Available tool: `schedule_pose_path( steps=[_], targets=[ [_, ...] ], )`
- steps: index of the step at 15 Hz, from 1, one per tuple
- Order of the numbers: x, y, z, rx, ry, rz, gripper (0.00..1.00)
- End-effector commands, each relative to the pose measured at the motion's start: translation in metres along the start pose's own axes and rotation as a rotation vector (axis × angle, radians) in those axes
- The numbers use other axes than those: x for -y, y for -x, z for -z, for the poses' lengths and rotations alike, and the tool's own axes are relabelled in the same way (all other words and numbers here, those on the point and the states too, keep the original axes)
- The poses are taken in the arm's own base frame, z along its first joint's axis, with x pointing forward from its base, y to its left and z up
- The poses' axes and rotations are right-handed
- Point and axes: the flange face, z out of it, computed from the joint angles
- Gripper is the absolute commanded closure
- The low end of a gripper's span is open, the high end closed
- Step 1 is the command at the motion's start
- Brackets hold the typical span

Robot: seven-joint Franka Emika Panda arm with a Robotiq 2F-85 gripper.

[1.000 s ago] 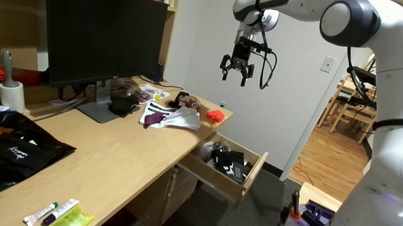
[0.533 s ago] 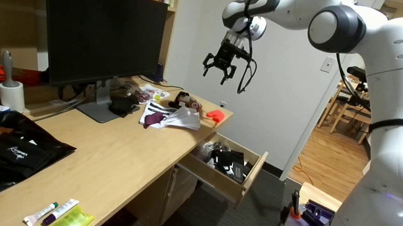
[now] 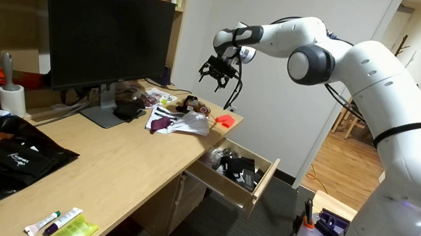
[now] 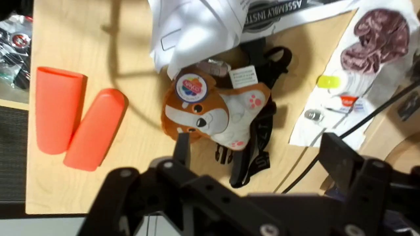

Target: Move the white and brown toy to the left side of the desk

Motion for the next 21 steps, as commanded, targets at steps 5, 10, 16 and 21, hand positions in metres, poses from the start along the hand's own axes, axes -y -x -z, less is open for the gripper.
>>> schedule_pose_path(
  steps=[5,10,16,21],
  targets=[
    [-0.004,-0.022,-0.012,-0.084,0.024,-0.151,0.00],
    [-0.002,-0.027,-0.012,-0.111,0.024,-0.235,0.00],
    [-0.003,-0.037,-0.032,-0.226,0.048,-0.376,0.00],
    [-0.007,-0.032,-0.061,-0.247,0.044,-0.370,0.00]
  ],
)
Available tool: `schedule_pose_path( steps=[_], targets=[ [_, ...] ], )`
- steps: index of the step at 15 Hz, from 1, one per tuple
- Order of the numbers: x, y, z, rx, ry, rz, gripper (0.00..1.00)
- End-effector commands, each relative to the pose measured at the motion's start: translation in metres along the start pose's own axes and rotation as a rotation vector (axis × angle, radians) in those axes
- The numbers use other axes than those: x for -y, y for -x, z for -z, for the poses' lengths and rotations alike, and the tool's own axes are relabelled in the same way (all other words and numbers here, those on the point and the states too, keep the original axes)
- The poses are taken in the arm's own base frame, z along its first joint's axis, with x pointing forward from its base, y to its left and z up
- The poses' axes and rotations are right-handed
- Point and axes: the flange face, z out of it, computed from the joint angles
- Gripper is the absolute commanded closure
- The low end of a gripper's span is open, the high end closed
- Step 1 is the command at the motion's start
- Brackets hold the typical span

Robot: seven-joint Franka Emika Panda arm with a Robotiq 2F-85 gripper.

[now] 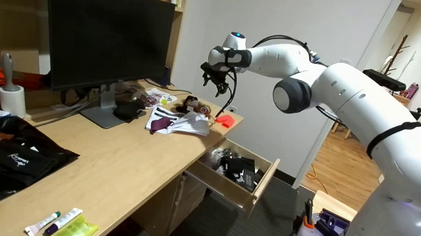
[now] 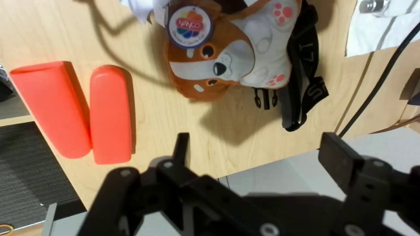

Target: Move the white and brown toy to the left side of the desk

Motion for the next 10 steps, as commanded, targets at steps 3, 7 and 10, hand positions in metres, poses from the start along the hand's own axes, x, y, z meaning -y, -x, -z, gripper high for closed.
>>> schedule_pose_path(
  steps=[3,7,10],
  targets=[
    [0.001,0.012,-0.030,-0.093,-0.026,0.015,0.00],
    [-0.001,0.032,-0.050,-0.059,-0.021,0.074,0.00],
    [-0.001,0.049,-0.061,-0.018,-0.004,0.096,0.00]
  ],
)
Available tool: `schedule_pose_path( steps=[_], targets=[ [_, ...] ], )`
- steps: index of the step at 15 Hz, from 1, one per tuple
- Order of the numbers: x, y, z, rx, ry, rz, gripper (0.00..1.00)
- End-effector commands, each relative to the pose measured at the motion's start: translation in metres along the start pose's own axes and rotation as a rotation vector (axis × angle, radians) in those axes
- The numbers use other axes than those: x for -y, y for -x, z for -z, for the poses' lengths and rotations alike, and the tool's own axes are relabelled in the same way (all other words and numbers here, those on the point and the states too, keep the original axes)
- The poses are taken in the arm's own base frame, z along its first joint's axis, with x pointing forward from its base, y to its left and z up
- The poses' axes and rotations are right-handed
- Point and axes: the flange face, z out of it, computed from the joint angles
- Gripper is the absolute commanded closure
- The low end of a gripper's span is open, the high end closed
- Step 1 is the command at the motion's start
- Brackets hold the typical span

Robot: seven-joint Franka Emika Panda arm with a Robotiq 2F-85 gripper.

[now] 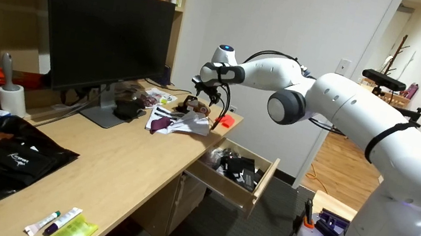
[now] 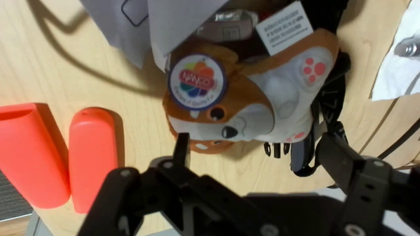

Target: Move the white and brown toy to the left side of the desk

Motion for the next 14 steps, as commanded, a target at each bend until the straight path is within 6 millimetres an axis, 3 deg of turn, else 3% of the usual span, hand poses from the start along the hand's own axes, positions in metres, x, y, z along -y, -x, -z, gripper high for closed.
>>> schedule_pose_path(
  steps=[1,7,8,9,14],
  targets=[
    [0.002,0.012,-0.009,0.026,-0.007,0.029,0.00],
    [-0.020,0.013,-0.036,0.019,0.085,0.024,0.00],
    [-0.024,0.012,-0.040,0.024,0.100,0.024,0.25],
    [-0.027,0.011,-0.042,0.029,0.111,0.022,0.26],
    [-0.020,0.003,-0.026,0.048,0.086,0.006,0.58]
  ],
)
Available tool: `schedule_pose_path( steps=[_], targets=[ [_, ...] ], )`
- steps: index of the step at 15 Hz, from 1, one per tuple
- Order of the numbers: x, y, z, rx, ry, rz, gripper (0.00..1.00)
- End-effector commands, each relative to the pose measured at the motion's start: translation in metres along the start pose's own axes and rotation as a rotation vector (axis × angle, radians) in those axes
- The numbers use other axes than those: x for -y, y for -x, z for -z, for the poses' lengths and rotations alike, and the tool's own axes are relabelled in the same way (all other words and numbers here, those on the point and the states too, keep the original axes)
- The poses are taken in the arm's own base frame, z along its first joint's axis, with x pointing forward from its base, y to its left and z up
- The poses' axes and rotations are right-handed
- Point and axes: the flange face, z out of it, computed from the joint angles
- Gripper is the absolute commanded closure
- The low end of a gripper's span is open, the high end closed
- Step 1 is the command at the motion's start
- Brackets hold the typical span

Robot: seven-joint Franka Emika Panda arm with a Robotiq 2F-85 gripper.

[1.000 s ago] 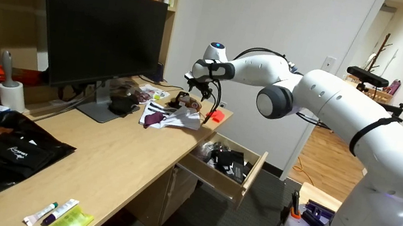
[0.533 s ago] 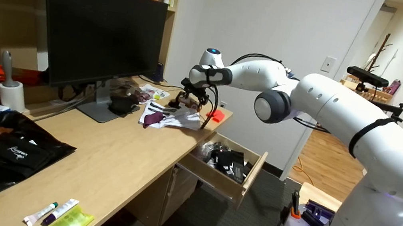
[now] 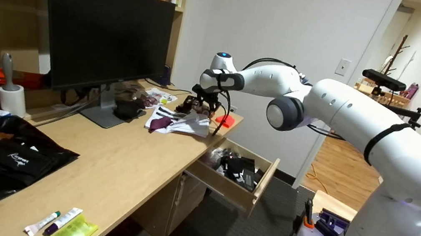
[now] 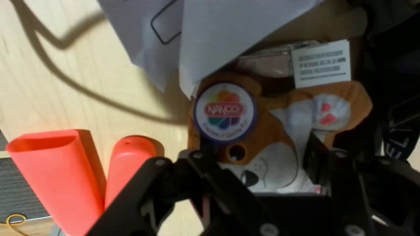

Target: Move the white and brown toy to the left side of the desk

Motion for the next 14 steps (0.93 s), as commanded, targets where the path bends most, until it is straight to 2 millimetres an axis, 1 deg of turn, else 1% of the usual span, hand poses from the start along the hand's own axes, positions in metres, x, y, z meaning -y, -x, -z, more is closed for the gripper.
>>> schedule_pose_path(
  steps=[1,4,5,6,7,8,9,10,11,12,13,14],
  targets=[
    [0.004,-0.007,0.012,0.012,-0.030,-0.016,0.66],
    [0.013,-0.012,0.035,0.026,-0.079,-0.029,0.84],
    [0.017,-0.015,0.046,0.034,-0.107,-0.034,0.91],
    [0.021,-0.016,0.056,0.038,-0.133,-0.037,0.92],
    [0.027,-0.018,0.069,0.042,-0.164,-0.039,0.95],
    [0.031,-0.019,0.080,0.053,-0.192,-0.039,0.95],
    [0.039,-0.016,0.094,0.066,-0.229,-0.030,0.98],
    [0.048,-0.011,0.106,0.069,-0.270,-0.004,0.95],
    [0.056,-0.006,0.120,0.089,-0.304,0.020,0.94],
    [0.065,0.001,0.134,0.101,-0.346,0.059,0.95],
    [0.074,0.011,0.148,0.124,-0.371,0.104,0.92],
    [0.081,0.020,0.159,0.129,-0.399,0.148,0.93]
  ],
)
